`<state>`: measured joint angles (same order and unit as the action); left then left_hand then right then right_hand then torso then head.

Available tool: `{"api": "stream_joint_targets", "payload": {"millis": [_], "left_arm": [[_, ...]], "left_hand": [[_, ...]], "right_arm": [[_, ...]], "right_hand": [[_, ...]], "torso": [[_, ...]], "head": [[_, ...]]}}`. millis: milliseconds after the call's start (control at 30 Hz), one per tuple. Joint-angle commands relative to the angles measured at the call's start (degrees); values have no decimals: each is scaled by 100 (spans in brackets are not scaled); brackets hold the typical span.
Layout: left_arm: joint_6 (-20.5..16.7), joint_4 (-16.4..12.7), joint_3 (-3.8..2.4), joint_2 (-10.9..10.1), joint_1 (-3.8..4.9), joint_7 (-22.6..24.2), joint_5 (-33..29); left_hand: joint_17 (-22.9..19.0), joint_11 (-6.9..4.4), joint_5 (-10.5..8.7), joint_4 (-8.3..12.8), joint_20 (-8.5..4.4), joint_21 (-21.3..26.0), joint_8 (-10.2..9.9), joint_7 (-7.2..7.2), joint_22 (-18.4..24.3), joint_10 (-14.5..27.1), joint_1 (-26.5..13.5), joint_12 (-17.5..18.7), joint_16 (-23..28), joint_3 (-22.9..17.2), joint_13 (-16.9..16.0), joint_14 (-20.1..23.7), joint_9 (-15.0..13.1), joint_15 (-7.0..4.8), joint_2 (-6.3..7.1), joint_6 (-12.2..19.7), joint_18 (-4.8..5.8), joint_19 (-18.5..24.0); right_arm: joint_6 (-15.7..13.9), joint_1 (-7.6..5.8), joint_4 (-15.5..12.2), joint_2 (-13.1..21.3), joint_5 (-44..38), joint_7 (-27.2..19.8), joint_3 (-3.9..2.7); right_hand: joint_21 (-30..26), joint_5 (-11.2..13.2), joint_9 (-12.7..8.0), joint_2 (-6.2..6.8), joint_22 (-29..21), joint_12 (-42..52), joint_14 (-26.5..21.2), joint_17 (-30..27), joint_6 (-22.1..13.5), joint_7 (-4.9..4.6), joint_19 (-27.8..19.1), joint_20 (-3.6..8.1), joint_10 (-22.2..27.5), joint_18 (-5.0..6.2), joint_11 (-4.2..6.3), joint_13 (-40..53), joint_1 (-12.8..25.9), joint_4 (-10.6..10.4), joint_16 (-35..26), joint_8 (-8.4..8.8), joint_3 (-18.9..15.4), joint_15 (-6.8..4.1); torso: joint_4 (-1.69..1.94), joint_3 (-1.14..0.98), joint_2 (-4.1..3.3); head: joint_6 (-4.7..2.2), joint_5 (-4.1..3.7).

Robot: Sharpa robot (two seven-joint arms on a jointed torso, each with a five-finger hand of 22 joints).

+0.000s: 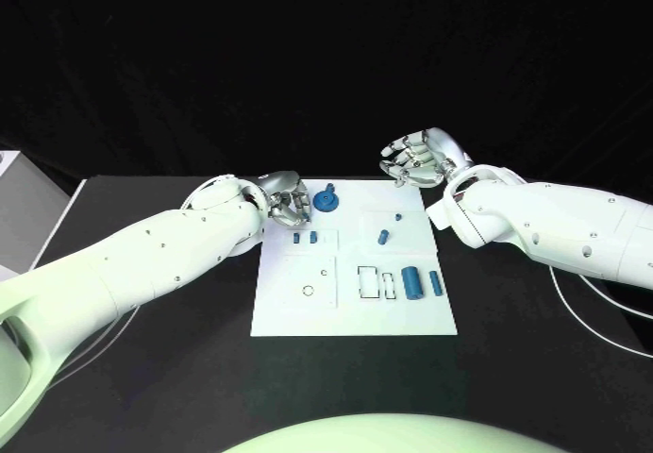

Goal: Assemble the parts on the task board

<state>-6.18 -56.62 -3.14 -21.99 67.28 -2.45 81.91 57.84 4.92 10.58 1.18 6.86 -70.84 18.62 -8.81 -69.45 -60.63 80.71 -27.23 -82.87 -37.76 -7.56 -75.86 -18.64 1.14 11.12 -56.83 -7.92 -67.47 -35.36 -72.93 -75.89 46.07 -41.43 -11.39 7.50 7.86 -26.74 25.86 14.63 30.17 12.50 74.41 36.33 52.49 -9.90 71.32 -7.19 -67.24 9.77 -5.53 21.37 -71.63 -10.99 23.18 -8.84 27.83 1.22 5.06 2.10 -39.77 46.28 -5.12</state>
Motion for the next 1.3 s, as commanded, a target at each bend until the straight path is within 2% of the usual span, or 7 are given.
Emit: {"api": "stream_joint_targets", "payload": {"millis": [33,400,1033,1300], "left_arm": [[70,3,-4,28,0,-12,47],[185,-7,3,52,-1,-18,39],[287,14,28,97,-2,-109,164],[316,71,66,145,-4,-129,176]], "left_hand": [[5,-2,-3,2,5,-4,-34,9,-1,-30,-46,29,-10,37,4,-10,-9,3,-4,-45,106,-7],[8,-3,-6,0,5,-1,-36,10,3,-35,-52,37,-10,41,3,-11,-11,2,-5,-47,105,-5],[-102,-12,-23,-7,5,71,-67,29,73,-49,-91,96,21,78,3,46,-21,-2,3,-40,83,70],[-89,-20,-27,-6,4,73,-91,35,73,-67,-103,99,20,99,-8,44,-21,-6,6,-18,84,67]], "right_arm": [[-18,1,-12,-2,-5,-98,-3],[-3,1,-11,-2,-5,-89,-3],[1,1,-14,6,-5,-84,-3],[9,1,-16,4,-5,-82,-3]], "right_hand": [[-37,-14,5,4,-10,-31,-2,8,42,-17,26,-10,-29,62,5,-9,37,41,-25,35,4,15],[-42,-15,5,3,-18,-36,0,10,44,-17,28,-11,-33,63,5,-17,35,45,-33,36,4,15],[-42,-15,5,3,-18,-36,0,10,44,-17,28,-11,-33,63,5,-17,35,45,-33,36,4,15],[-42,-15,5,3,-18,-36,0,10,44,-17,28,-11,-33,63,5,-17,35,45,-33,36,4,15]], "torso": [[-6,-2,4],[2,1,12],[-2,-8,2],[-8,-9,-4]], "head": [[11,6],[25,-9],[21,-29],[23,-36]]}}
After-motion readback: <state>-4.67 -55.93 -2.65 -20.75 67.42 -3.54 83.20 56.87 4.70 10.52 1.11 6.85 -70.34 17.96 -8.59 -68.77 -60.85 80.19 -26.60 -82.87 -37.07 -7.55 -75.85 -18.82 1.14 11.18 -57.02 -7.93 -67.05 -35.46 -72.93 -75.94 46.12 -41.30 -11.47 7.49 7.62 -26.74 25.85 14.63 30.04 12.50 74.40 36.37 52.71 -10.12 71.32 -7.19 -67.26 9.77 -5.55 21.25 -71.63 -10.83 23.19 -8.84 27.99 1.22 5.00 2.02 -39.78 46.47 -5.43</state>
